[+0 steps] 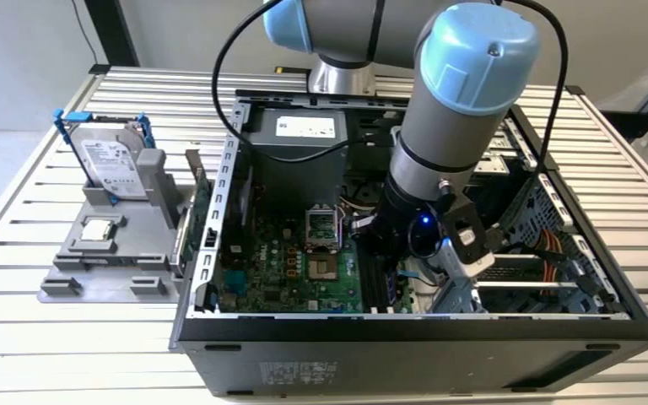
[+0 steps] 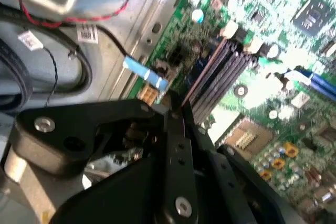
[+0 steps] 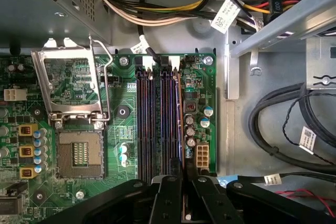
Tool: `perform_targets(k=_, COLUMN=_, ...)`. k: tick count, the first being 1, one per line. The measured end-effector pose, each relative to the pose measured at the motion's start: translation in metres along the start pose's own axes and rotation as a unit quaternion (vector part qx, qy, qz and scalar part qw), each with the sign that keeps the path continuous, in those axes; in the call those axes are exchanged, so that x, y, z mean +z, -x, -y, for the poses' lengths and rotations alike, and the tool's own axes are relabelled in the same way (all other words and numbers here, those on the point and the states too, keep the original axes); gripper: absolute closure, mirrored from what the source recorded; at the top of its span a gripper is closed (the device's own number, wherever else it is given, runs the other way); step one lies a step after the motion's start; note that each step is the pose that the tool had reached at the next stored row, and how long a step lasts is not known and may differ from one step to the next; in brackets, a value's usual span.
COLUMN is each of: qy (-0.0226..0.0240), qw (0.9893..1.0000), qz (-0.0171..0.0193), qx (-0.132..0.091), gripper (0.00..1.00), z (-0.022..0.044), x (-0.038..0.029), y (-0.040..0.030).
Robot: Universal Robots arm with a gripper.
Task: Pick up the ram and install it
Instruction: 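Insert the ram into the slot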
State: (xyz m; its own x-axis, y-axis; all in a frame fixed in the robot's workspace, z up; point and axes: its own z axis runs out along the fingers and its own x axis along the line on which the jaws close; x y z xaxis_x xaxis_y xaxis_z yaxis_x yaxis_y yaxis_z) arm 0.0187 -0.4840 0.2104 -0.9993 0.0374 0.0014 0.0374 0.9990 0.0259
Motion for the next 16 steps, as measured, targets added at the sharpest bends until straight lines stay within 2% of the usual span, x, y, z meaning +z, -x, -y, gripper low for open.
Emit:
perform_targets(k=9, qy=-0.0007, qw=1.0000, qz=-0.0005, qx=0.000, gripper=1.00, z=-0.0003, x=-0.0076, y=-0.0001)
perform_targets(k=13, qy=-0.0008, qw=1.0000, qz=-0.0005, qx=-0.001, gripper=1.00, z=-0.0004, x=-0.0139, y=-0.0001)
perform_targets(k=16, qy=-0.0016, qw=1.0000, qz=-0.0004, qx=-0.002, gripper=1.00, z=-0.0005, x=-0.0145, y=-0.0005)
